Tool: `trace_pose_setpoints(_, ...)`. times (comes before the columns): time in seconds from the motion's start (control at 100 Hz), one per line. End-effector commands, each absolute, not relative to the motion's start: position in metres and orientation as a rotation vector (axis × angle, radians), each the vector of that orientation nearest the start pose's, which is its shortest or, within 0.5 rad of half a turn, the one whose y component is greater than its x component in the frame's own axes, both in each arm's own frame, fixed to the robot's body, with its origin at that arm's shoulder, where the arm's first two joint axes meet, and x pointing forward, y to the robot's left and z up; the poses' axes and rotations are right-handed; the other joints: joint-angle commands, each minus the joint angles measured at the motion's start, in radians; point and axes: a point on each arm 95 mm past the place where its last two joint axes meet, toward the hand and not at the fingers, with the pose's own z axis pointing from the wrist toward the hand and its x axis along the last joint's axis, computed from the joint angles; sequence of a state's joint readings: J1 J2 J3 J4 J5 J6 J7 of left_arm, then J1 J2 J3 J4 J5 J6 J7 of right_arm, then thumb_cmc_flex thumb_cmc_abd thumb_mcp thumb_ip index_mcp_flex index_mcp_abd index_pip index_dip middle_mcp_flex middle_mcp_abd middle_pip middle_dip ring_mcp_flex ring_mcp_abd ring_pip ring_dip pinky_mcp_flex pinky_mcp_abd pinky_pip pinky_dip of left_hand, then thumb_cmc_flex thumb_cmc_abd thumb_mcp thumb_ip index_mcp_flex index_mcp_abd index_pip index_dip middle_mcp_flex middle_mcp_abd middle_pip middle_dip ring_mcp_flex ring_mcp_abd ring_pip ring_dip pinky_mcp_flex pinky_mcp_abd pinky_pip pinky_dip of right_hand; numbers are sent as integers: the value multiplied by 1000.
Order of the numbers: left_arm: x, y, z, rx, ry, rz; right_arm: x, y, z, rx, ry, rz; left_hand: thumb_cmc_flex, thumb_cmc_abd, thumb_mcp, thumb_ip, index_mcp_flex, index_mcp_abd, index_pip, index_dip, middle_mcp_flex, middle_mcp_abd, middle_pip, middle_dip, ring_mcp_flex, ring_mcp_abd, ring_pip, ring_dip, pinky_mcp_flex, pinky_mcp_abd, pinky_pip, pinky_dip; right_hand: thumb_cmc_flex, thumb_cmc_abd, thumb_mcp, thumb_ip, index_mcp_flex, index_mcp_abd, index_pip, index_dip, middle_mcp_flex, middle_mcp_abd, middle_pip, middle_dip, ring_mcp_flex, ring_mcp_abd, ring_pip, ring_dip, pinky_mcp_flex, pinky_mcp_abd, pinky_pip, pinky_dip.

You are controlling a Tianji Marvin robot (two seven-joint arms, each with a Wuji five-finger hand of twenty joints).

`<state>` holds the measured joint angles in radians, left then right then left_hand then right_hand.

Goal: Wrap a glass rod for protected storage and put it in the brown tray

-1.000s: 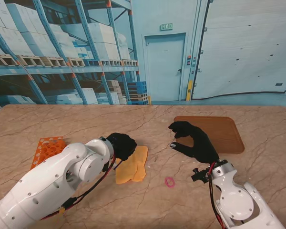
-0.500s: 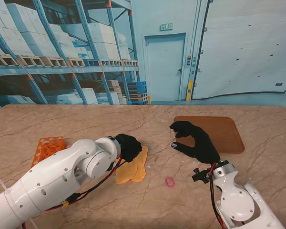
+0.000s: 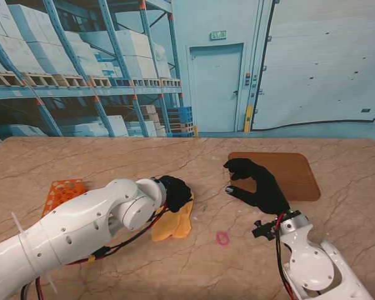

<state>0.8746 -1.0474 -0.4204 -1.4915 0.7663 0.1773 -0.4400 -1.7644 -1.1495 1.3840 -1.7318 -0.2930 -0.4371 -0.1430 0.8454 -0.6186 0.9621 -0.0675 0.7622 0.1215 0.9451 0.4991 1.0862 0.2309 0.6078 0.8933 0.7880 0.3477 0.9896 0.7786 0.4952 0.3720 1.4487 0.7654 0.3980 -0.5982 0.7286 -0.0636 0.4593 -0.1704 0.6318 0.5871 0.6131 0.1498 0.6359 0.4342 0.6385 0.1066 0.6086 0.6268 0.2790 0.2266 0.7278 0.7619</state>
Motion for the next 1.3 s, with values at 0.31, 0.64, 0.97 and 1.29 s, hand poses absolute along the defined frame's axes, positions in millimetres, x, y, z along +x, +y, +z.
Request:
trace_pose_setpoints(0.31,450,-155,-313,-962,2252,-1104,350,-12,-285,-1709,-961,-2710,-13,48,-71,9,-37,-48,61,-10,-49,-26,75,37,-11,-27,9,26,-21,-16,37,6,-56,48,10,25,16,3,-4,1,11,-3,5,5,12,-2,11,14,-5,-5,19,10)
trace_pose_setpoints(0.64,443,-164,-322,-948,2305,-1085,351,-13,-286,-1711,-958,-2707,-14,54,-138,-14,-49,-62,61,-8,-71,-29,101,41,-18,-32,6,31,-30,-19,29,9,-56,48,10,25,15,3,-4,1,12,-1,5,5,13,-2,11,14,-5,-4,19,10)
trace_pose_setpoints(0.97,446,-164,-331,-773,2322,-1053,351,-13,-286,-1710,-952,-2713,-24,52,-151,-17,-55,-77,71,-7,-77,-44,121,40,-17,-41,8,36,-29,-27,28,10,-57,49,11,25,15,1,-4,1,11,-2,5,5,11,-2,11,14,-5,-5,19,10)
trace_pose_setpoints(1.29,446,-161,-333,-730,2328,-1027,351,-14,-286,-1710,-953,-2712,-46,72,-199,-35,-62,-79,70,-8,-101,-29,131,19,-24,-43,-2,36,-36,-30,22,6,-59,50,10,25,15,2,-5,1,12,-2,5,5,12,-2,12,14,-5,-5,19,10)
